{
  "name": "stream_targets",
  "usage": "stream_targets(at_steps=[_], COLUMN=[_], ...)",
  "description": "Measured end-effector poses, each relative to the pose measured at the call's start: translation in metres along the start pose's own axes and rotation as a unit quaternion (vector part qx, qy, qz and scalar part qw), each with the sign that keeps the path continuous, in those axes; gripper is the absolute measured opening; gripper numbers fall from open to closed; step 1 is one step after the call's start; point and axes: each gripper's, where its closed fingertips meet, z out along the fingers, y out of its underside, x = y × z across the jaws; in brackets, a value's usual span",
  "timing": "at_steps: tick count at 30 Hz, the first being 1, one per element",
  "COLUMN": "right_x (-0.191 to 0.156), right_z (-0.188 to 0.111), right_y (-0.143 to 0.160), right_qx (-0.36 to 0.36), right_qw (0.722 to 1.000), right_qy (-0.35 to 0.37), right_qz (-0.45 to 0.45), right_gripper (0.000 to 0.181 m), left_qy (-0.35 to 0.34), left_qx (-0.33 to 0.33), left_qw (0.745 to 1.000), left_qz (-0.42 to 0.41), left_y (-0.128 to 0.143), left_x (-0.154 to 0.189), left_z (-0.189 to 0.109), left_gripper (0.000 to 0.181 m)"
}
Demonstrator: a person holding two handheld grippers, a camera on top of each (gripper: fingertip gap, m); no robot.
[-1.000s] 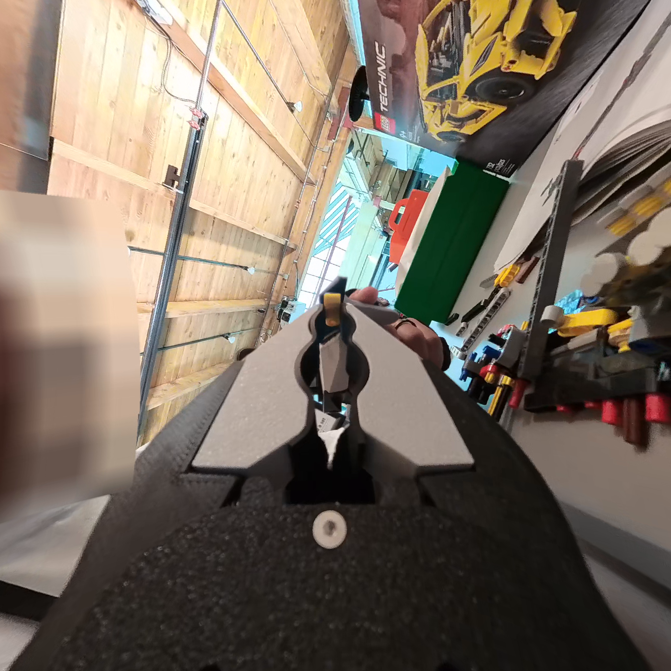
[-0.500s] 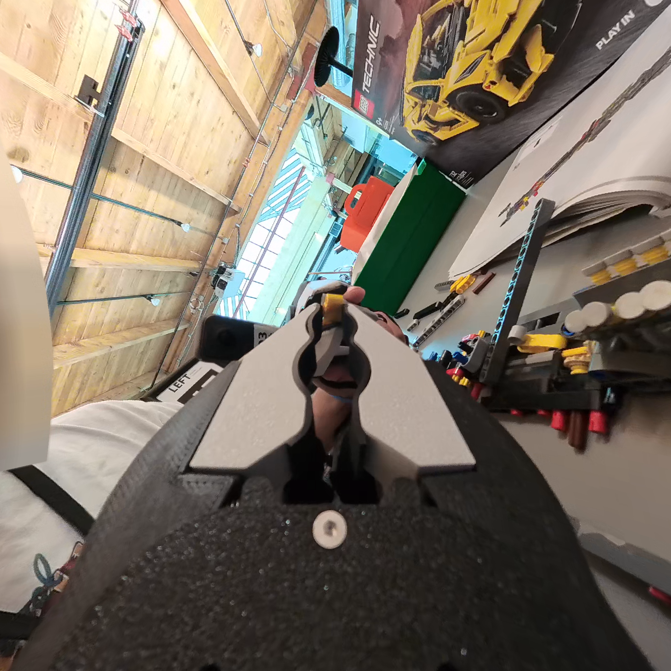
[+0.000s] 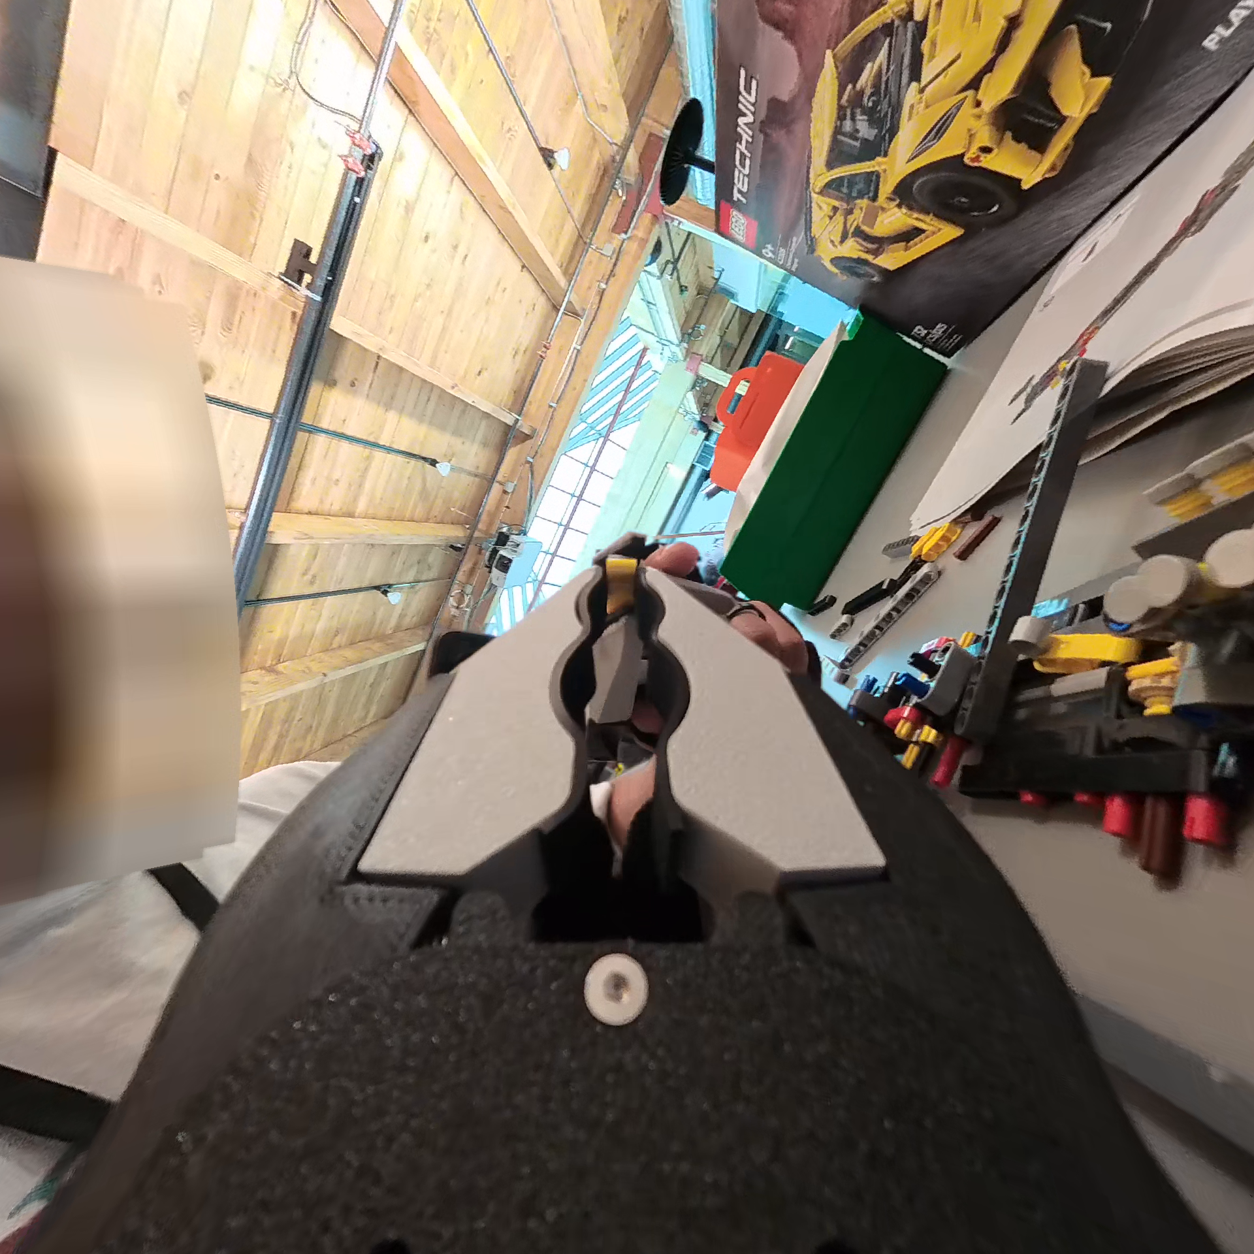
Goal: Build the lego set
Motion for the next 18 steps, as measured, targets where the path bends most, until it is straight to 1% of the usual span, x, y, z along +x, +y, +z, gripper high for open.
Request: stream_targets(at_steps=[3,5,7,9,10,12,14,16,18], right_x=[-0.005,-0.005,-0.006,-0.005,-0.004,0.001,0.0,0.003,0.006], right_z=[0.001,0.0,-0.001,-0.002,-0.004,-0.01,-0.02,-0.029,-0.035], right_y=[-0.001,-0.002,-0.002,-0.003,-0.004,-0.011,-0.022,-0.03,-0.031], right_qx=[-0.005,-0.01,-0.018,-0.024,-0.028,-0.036,-0.038,-0.055,-0.076], right_qw=[0.999,0.997,0.996,0.998,0.999,0.999,0.996,0.982,0.959], right_qy=[-0.039,-0.053,-0.057,-0.042,-0.031,0.006,0.038,0.088,0.127], right_qz=[0.037,0.059,0.06,0.04,0.026,-0.014,-0.077,-0.16,-0.242], right_gripper=[0.006,0.008,0.009,0.008,0.009,0.018,0.02,0.022,0.022], left_qy=[-0.01,0.002,0.025,0.033,0.031,0.033,0.03,0.039,0.051], left_qx=[0.02,0.03,0.038,0.034,0.035,0.036,0.03,0.022,0.019], left_qw=[1.0,1.0,0.998,0.998,0.998,0.997,0.997,0.995,0.994], left_qz=[0.01,-0.001,-0.039,-0.051,-0.049,-0.056,-0.068,-0.084,-0.095], left_y=[-0.007,-0.01,-0.012,-0.01,-0.01,-0.01,-0.008,-0.004,-0.002], left_x=[-0.002,-0.001,0.0,0.001,0.0,-0.001,-0.005,-0.005,-0.003], left_z=[-0.003,-0.005,-0.006,-0.006,-0.006,-0.009,-0.01,-0.011,-0.011], left_gripper=[0.018,0.018,0.018,0.018,0.018,0.018,0.018,0.017,0.018])
